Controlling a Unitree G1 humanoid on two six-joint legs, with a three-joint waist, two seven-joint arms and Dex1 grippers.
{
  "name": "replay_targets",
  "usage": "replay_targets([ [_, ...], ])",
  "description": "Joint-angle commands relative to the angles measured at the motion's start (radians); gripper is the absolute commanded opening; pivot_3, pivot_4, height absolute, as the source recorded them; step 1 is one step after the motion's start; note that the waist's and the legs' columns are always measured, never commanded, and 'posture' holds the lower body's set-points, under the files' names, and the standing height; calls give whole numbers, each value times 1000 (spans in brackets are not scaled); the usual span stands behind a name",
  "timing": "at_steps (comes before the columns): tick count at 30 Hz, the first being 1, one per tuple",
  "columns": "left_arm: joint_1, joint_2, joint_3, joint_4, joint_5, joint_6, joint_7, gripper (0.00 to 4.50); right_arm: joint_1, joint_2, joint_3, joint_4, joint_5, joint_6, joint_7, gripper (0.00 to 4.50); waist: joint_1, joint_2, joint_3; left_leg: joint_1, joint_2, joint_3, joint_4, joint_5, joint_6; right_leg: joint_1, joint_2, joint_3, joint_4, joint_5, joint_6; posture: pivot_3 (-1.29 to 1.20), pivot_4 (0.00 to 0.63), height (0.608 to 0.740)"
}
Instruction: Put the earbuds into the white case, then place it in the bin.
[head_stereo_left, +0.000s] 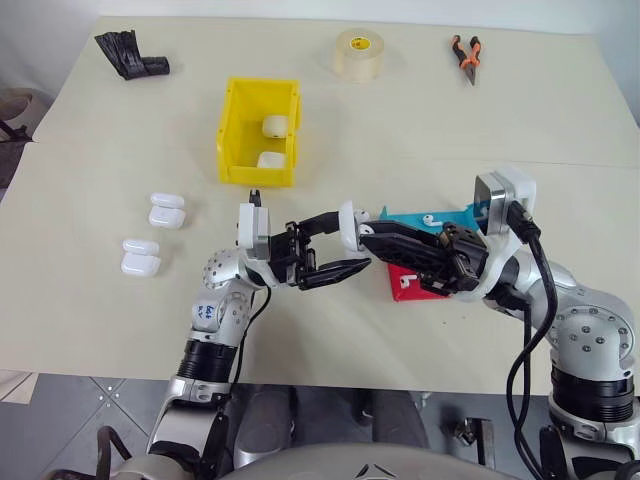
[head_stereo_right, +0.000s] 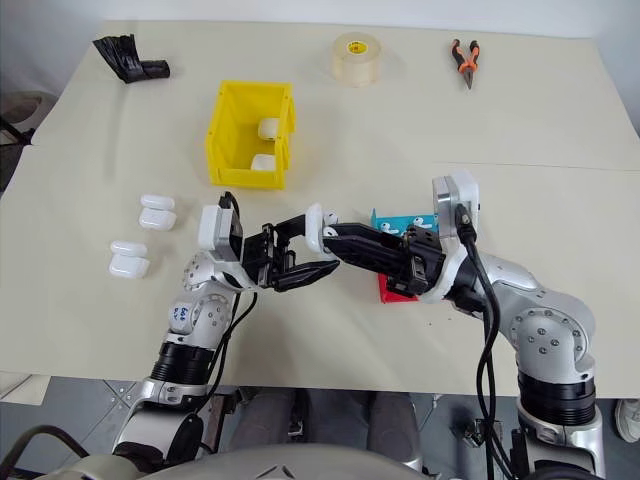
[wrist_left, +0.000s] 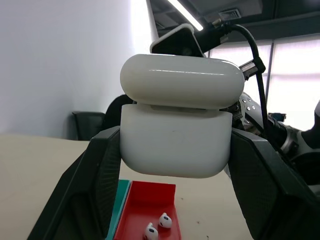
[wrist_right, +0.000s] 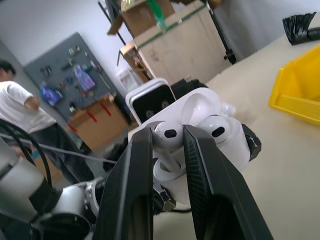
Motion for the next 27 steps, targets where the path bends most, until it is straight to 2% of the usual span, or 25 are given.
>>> replay_targets([
  [1,-17,-14,-1,-43,-26,-11,-4,2807,14,-35,14,-22,-6,13,23,1793,0,0,0,0,0,0,0,0,0,0,0,0,0,0,0,0,150,740],
  [5,-11,-3,5,-52,-27,0,-3,2807,2,-75,-17,-10,0,6,53,3037,1,0,0,0,0,0,0,0,0,0,0,0,0,0,0,0,150,740],
  [9,-3,52,11,-77,-12,39,3,2807,6,-130,-61,24,-23,-10,84,3037,1,-1,0,0,0,0,0,0,0,0,0,0,0,0,0,0,150,740],
  [12,-12,157,5,-95,68,86,41,2807,15,-187,-57,40,-118,-52,133,2440,0,0,0,0,0,0,-1,0,0,0,0,0,0,0,0,0,150,740],
  [15,-43,252,-15,-107,159,146,110,2807,15,-220,-16,44,-230,-124,192,1447,-1,-1,0,1,0,0,-1,0,0,0,0,0,0,0,0,0,150,740],
  [17,-90,341,-60,-122,299,232,195,2807,-3,-218,17,48,-285,-167,226,712,0,-1,1,1,0,1,-1,0,0,0,0,0,0,0,0,0,150,740],
  [19,-121,375,-92,-128,340,251,203,2807,-31,-212,53,50,-334,-198,249,32,1,-2,1,1,0,0,-1,0,0,0,0,0,0,0,0,0,150,740],
  [23,-154,390,-133,-117,385,195,184,2807,-128,-148,151,65,-427,-223,208,32,0,-2,1,0,0,1,-2,0,0,0,0,0,-1,0,0,0,150,740],
  [27,-164,357,-149,-128,385,220,214,2807,-231,-57,233,83,-478,-189,149,32,-2,-2,1,0,0,1,-3,0,0,-2,0,0,-1,0,0,0,150,740],
])
